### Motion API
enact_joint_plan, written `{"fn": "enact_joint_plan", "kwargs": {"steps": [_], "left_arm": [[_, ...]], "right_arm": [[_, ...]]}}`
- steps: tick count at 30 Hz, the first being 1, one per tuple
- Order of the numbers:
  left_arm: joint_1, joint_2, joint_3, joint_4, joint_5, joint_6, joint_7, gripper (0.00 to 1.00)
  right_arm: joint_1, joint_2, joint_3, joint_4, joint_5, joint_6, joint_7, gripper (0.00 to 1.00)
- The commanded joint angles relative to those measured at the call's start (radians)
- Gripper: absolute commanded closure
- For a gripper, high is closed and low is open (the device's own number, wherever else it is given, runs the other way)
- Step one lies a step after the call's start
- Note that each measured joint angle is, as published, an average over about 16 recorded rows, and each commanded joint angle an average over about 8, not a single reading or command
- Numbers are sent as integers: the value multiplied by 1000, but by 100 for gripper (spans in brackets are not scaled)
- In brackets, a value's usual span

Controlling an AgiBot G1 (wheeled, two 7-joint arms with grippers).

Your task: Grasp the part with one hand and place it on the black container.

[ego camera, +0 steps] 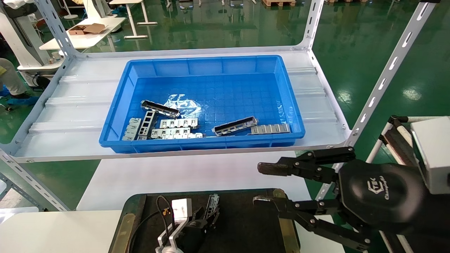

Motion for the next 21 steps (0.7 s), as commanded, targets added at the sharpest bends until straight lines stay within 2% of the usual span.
{"fn": "enact_joint_plan", "kwargs": {"steps": [1,8,15,21], "left_arm": [[3,-18,-2,-26,9,7,1,0],[4,-132,-20,-119,44,106,-6,0],[2,-247,-58,-183,79,271,-7,0],[13,-322,-123,-207,105,425,28,0]], "right_arm": [[0,0,0,0,0,0,0,0],[0,0,0,0,0,0,0,0],[0,0,0,0,0,0,0,0],[0,0,0,0,0,0,0,0]]}}
